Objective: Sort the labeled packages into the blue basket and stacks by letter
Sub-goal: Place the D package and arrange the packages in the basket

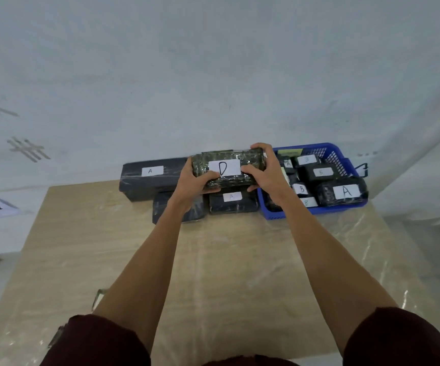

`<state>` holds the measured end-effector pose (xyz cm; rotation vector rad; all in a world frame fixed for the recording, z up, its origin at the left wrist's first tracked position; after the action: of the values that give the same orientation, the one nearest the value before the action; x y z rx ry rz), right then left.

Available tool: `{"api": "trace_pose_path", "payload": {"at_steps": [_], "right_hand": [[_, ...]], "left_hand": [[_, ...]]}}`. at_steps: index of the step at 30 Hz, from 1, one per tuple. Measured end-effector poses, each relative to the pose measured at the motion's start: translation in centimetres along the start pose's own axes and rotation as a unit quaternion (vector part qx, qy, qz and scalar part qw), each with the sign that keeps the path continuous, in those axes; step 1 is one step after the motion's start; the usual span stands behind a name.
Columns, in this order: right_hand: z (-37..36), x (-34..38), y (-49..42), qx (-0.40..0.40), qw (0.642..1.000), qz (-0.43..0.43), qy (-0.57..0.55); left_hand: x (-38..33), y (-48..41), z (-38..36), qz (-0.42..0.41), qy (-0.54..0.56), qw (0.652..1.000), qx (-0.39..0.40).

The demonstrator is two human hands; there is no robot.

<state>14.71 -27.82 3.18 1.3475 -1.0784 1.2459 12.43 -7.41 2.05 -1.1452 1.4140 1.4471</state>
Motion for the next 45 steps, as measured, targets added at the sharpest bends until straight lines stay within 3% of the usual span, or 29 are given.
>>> {"api": "trace_pose_path", "payload": {"at_steps": [19,30,35,40,45], "right_hand": [[-0.1,1.2,-1.8,0.013,1.0,0.017,-0.019],[-1.7,-0.2,-2.9,0.008,0.972,-0.194,-0.135],[-2.4,0.2,-2.9,-0.029,0.978,-0.144,-0.15],[-3.0,1.1,-2.8,-0.031,0.995,-0.055,-0.074],[-3.6,1.5,-2.4,-0.005,0.999,-0.028,-0.033]], "left_hand": [[-2.0,-0.6,0.5,-0.036,-0.019,0.999,-0.017],[-2.4,-1.1,2.6,-0.102,-0.058,0.993,0.007],[-2.5,-1.3,2.6,-0.088,-0.094,0.991,0.017],[-2.6,-1.7,2.6,0.052,-0.013,0.998,0.019],[-2.5,-1.7,3.3,0.043,0.015,0.999,-0.005]]}}
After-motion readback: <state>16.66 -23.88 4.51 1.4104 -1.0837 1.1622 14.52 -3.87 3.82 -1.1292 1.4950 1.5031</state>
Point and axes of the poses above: each hand's wrist, its own y-axis away from the middle knuckle, its own z-axis out of the back of the hand, x = y × z, the point moved 2 cm from there along -y, towards the middle knuckle, and after that the axes turned 4 degrees about -y, right-handed, at the moved point
